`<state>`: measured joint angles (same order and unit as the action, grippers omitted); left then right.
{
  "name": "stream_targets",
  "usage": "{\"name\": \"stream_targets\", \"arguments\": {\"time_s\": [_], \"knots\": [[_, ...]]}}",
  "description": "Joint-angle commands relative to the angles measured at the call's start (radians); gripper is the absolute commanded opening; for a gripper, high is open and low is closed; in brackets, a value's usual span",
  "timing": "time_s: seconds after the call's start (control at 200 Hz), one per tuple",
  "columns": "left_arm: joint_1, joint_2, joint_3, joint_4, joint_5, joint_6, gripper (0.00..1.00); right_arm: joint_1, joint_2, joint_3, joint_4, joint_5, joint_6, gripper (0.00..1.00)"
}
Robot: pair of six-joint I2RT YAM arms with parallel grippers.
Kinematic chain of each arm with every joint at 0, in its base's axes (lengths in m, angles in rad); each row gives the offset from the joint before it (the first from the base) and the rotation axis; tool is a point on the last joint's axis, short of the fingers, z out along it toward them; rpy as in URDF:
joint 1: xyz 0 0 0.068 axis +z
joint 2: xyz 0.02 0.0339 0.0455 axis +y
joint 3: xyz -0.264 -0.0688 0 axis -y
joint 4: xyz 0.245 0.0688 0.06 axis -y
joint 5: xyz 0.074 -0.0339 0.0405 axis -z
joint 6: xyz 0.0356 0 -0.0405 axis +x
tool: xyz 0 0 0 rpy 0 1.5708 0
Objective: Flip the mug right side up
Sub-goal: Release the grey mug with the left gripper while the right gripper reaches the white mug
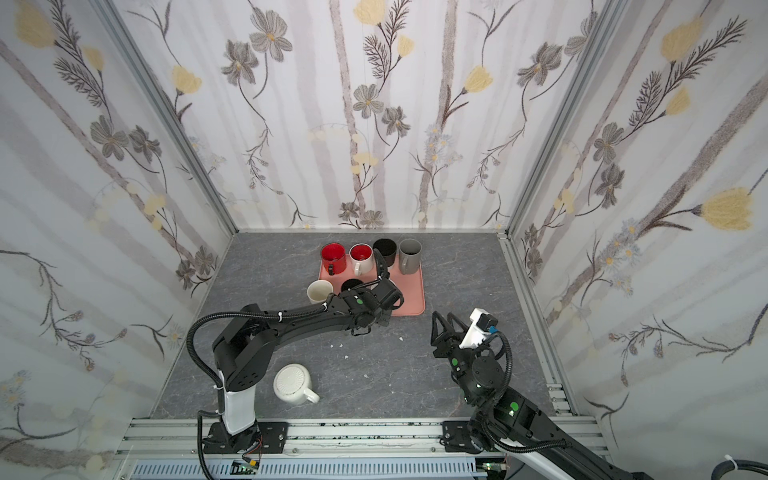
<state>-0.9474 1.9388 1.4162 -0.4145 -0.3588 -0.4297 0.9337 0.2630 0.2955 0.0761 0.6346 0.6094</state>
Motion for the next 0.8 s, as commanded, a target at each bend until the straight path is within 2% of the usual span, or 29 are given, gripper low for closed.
{"name": "stream_targets", "arguments": {"time_s": [0.0,0.145,0.19,0.265,0.36,0.43,0.61,0.699,0.794], "knots": [[0.000,-0.019,-0.010,0.032,-0.026,-0.023,0.26,0.001,-0.005,-0.001,0.012,0.009,0.005,0.55],[-0.001,-0.075,-0.041,0.069,-0.010,-0.036,0.34,0.001,0.001,0.001,0.010,0.001,0.007,0.58],[-0.002,-0.115,-0.062,0.089,-0.009,-0.042,0.35,0.001,0.007,0.001,0.013,-0.008,0.007,0.61],[-0.004,-0.195,-0.109,0.139,-0.002,-0.053,0.41,0.001,0.027,0.002,0.019,-0.036,0.001,0.64],[-0.004,-0.326,-0.210,0.213,0.003,-0.065,0.52,-0.001,0.074,-0.001,0.053,-0.115,-0.020,0.68],[-0.004,-0.424,-0.274,0.250,-0.003,-0.073,0.61,-0.001,0.140,-0.001,0.110,-0.236,-0.060,0.68],[-0.004,-0.658,-0.427,0.262,-0.053,-0.084,0.82,0.024,0.433,0.015,0.252,-0.583,-0.126,0.68],[-0.001,-0.795,-0.518,0.277,-0.086,-0.097,0.99,0.114,0.592,0.047,0.278,-0.609,-0.174,0.70],[0.005,-0.917,-0.601,0.286,-0.123,-0.112,1.00,0.229,0.755,0.097,0.288,-0.609,-0.232,0.72]]}}
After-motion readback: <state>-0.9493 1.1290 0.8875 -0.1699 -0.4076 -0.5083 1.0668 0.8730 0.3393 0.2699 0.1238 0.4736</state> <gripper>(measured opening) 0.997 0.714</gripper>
